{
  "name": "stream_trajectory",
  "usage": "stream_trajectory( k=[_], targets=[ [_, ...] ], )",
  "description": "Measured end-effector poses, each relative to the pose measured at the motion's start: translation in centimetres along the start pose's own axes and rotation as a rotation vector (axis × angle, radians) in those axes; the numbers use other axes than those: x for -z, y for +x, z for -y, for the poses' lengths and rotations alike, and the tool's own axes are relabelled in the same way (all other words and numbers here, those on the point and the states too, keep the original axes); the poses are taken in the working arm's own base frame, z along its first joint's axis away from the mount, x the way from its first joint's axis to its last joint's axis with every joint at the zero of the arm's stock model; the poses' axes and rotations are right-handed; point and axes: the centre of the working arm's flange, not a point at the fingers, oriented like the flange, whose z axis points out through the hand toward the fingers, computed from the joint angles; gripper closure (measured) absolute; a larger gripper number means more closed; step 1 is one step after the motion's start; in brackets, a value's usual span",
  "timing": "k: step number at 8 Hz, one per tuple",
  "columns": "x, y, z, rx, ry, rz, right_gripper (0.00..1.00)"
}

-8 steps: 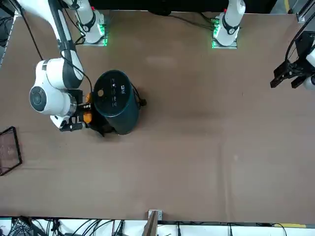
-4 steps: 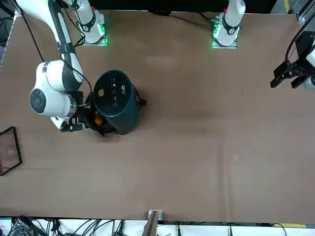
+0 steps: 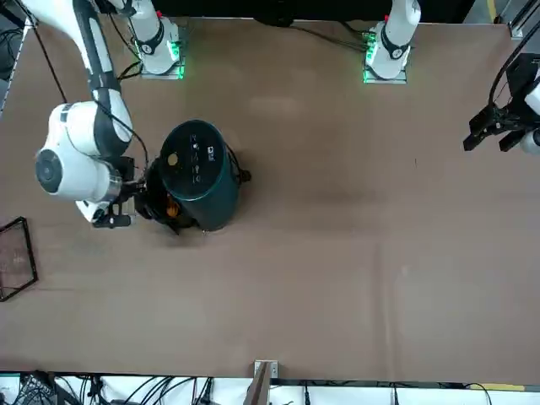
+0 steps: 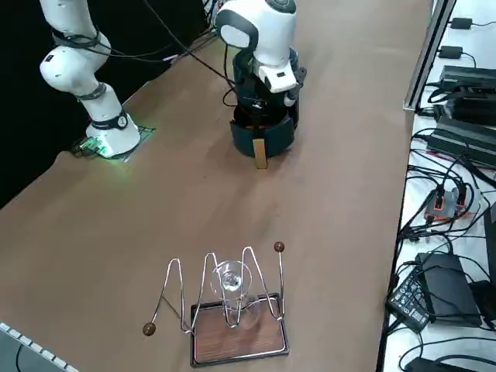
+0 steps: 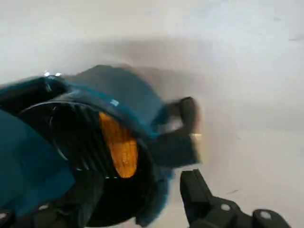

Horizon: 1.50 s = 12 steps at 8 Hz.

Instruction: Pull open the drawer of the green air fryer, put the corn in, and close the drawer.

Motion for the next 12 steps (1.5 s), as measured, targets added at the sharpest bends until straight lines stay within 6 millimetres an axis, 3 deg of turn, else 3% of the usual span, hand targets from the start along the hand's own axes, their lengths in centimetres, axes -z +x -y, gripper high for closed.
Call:
stream_trajectory(
  k=[3,5,9,12],
  targets=[
    [1.2,0.2,-7.9,-0.314,0.126,-0.004,0.00],
    [0.2,0.4,-11.5,-0.581,0.201,0.028,0.00],
    [-3.2,1.5,-12.1,-1.004,0.240,0.109,0.01],
    [-4.9,2.2,-12.1,-1.106,0.315,0.148,0.01]
  ],
)
